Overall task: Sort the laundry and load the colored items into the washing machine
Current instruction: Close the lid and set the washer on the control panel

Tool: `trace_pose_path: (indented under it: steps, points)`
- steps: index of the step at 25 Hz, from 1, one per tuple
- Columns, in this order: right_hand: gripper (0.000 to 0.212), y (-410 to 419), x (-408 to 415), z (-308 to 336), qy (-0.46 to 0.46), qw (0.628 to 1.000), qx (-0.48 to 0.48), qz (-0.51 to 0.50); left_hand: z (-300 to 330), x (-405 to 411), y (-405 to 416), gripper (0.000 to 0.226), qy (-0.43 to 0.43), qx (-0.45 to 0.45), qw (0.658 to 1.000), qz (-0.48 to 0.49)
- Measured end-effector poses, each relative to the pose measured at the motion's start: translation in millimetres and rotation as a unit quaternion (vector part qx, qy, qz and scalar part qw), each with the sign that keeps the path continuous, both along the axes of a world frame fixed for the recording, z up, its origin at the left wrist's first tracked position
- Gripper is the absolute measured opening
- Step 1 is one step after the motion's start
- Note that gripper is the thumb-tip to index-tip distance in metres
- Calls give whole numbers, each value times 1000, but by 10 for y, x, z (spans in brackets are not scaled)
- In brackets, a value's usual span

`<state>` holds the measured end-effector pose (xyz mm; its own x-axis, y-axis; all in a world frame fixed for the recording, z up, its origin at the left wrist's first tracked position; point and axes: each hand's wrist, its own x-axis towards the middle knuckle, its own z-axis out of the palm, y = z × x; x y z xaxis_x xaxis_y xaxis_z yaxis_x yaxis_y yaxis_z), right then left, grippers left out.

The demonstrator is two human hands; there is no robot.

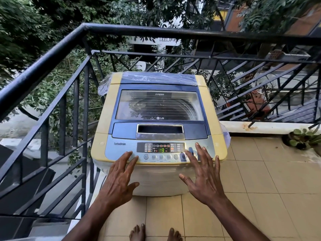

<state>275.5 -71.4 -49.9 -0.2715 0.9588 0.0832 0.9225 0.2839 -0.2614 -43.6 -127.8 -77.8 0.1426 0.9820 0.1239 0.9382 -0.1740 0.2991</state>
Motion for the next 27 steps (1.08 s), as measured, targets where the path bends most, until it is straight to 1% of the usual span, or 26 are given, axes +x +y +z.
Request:
trace_pose_path:
  steps: [2, 4, 7, 9, 13, 22, 27]
  points:
    - [87, -11, 17, -15, 19, 1000, 9, -8, 27, -23, 14, 97, -6, 4, 1000, 1]
    - [87, -12, 43, -47, 27, 999, 15, -18, 38, -53, 24, 101, -15, 13, 1000, 2]
    - [90, -2, 104, -91, 27, 999, 18, -44, 43, -81, 43, 116, -44, 30, 998, 26]
    - [92, -1, 142, -119, 27, 998, 21, -59, 24, -102, 60, 121, -49, 42, 997, 35]
    - [90, -17, 191, -161, 33, 997, 23, -66, -44, -153, 56, 127, -46, 39, 997, 48]
    - [84, -21, 212, -214, 18, 997, 17, -69, -86, -157, 82, 121, -34, 33, 998, 39]
    - [86, -4, 199, -226, 20, 998, 17, -57, -94, -156, 81, 110, -22, 18, 999, 37]
